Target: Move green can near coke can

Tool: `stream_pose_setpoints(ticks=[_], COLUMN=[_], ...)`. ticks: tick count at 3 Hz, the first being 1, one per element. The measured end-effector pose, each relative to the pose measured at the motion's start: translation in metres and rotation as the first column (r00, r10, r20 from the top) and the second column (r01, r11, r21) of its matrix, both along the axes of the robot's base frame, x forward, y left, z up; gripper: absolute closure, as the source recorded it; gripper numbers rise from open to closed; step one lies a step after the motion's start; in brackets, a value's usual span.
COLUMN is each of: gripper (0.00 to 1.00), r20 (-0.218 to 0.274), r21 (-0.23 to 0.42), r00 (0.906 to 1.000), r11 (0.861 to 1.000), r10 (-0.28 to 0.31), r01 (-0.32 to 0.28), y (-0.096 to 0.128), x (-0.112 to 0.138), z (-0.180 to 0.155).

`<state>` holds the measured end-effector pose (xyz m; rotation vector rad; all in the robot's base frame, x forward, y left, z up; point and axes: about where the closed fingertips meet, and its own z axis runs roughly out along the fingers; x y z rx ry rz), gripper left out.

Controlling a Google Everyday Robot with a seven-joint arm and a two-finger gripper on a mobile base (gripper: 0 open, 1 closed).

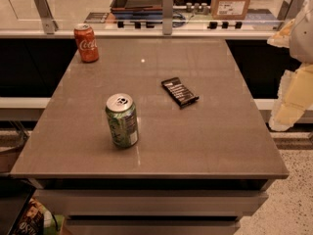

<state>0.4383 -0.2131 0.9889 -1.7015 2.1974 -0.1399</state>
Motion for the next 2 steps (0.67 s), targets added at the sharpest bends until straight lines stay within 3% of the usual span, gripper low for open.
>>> stream_pose_setpoints(ticks=[2], gripper=[0.00], r20=[0.015], r21=[0.030], r00=[0.9997], r11=[0.999], r10=[0.017], r01=[-0.017], y=[0.0030], x=[-0.0014], z=[0.0028])
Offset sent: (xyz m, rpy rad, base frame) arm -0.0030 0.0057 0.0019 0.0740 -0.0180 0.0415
